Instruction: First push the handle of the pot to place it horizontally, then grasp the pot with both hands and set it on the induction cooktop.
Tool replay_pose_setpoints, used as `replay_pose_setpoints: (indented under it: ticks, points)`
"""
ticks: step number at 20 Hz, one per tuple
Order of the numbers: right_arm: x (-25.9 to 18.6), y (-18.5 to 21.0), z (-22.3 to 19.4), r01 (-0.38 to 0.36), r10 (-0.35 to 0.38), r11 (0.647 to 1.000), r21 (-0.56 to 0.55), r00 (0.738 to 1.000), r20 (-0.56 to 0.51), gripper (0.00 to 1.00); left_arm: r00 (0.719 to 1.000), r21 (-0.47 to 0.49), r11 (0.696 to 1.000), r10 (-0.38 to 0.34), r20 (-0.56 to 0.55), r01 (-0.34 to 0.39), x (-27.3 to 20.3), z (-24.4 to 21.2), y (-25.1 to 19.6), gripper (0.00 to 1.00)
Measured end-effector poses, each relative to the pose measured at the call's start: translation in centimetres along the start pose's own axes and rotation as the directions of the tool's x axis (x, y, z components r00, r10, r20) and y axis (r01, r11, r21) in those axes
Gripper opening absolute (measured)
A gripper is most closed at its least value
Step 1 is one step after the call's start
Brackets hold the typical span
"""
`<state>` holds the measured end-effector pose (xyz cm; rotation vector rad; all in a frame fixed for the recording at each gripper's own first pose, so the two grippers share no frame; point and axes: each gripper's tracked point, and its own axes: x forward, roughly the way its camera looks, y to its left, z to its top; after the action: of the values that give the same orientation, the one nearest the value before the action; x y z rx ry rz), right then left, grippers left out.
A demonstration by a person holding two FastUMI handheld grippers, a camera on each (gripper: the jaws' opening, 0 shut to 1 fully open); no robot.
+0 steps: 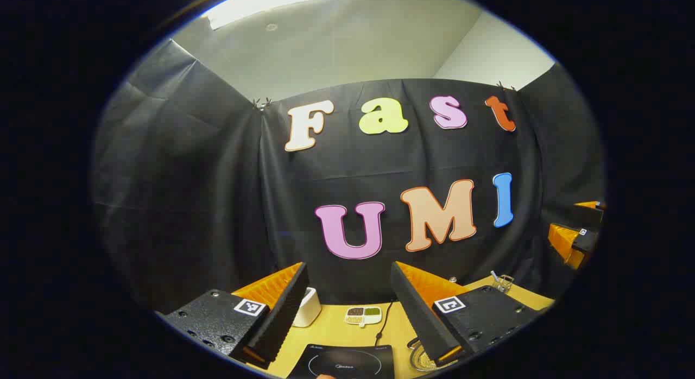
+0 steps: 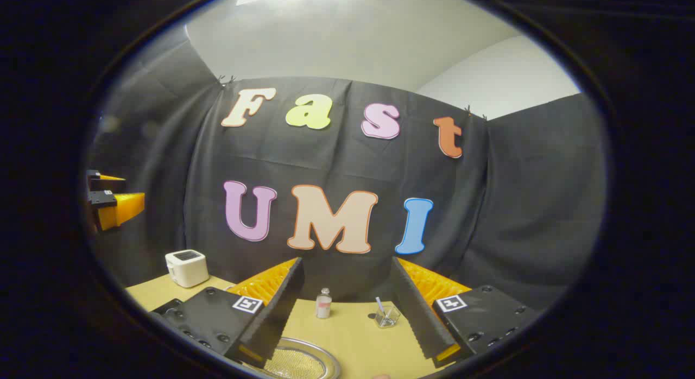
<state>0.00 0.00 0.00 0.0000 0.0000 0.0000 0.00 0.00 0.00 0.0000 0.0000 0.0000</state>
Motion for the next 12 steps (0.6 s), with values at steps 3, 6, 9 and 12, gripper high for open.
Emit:
replay_pose_setpoints:
  ticks: [3,6,9,12]
  points:
    - [-0.16,-0.01,0.01,-0.002,0.002,1.0,-0.003,1.0,0.0,1.0,1.0,0.002,1.0,0.001,0.002,-0.001,-0.06,0.02,0.01,0.97]
    - [-0.14,0.07,0.06,-0.004,0.004,1.0,-0.003,1.0,-0.001,1.0,1.0,-0.008,1.0,0.006,0.003,-0.006,-0.14,0.14,0.18,0.97]
    - [-0.3,0.0,0.13,-0.004,0.004,1.0,-0.004,1.0,0.0,0.97,1.0,-0.02,1.0,0.013,0.006,-0.013,-0.28,0.17,0.53,1.0]
    - [-0.36,-0.04,0.4,-0.002,0.002,1.0,0.001,1.0,0.003,0.97,1.0,-0.018,1.0,0.022,0.004,-0.022,-0.27,0.25,0.78,0.97]
